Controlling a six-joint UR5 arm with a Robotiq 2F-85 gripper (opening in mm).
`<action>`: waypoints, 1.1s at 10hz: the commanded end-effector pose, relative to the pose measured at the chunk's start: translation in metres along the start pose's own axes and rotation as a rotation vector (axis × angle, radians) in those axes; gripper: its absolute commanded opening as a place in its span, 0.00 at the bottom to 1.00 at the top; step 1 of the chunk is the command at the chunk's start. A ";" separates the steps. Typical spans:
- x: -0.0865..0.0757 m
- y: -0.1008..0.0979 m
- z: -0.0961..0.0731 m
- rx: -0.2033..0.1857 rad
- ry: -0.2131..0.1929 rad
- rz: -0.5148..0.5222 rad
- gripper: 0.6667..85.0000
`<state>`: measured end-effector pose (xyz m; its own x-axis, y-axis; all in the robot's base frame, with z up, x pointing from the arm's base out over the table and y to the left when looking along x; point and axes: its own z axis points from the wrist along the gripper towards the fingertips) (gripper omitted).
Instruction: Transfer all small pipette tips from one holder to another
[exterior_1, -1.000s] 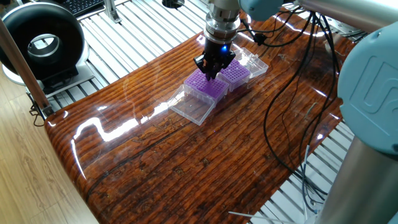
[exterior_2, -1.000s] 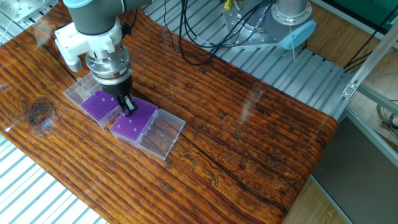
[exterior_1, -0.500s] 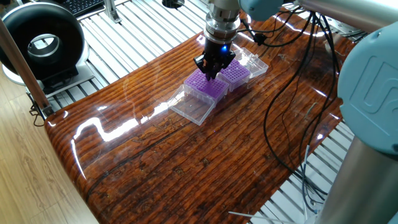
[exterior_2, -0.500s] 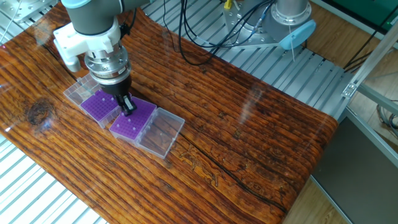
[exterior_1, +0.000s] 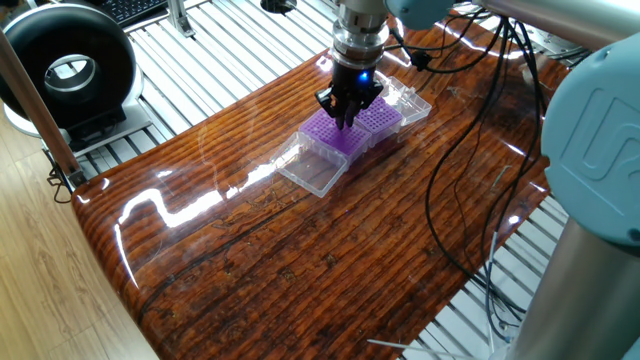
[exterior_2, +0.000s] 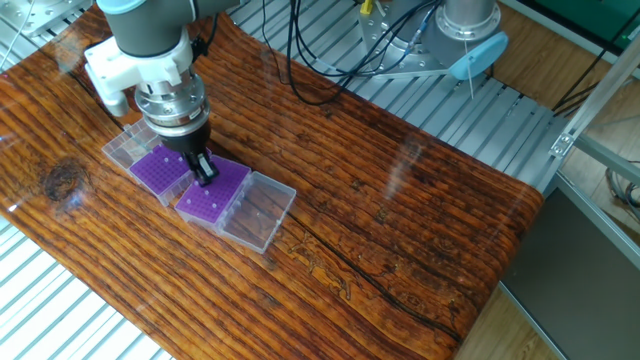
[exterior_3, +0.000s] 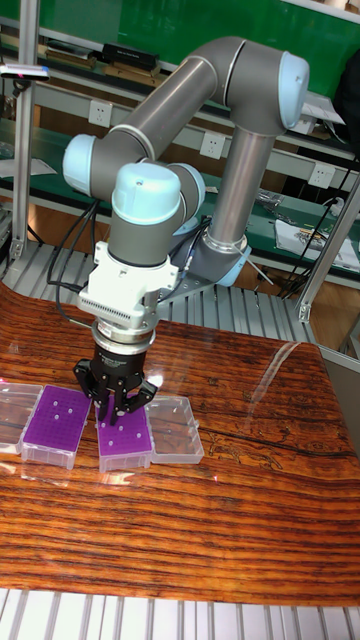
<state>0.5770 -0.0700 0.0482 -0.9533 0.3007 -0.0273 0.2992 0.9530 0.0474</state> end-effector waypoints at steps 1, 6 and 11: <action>0.003 -0.004 -0.005 0.011 0.006 0.003 0.27; 0.003 -0.003 -0.005 0.009 0.005 0.007 0.27; 0.005 0.002 -0.005 0.002 0.007 0.022 0.27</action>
<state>0.5719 -0.0704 0.0514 -0.9511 0.3082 -0.0204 0.3075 0.9510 0.0323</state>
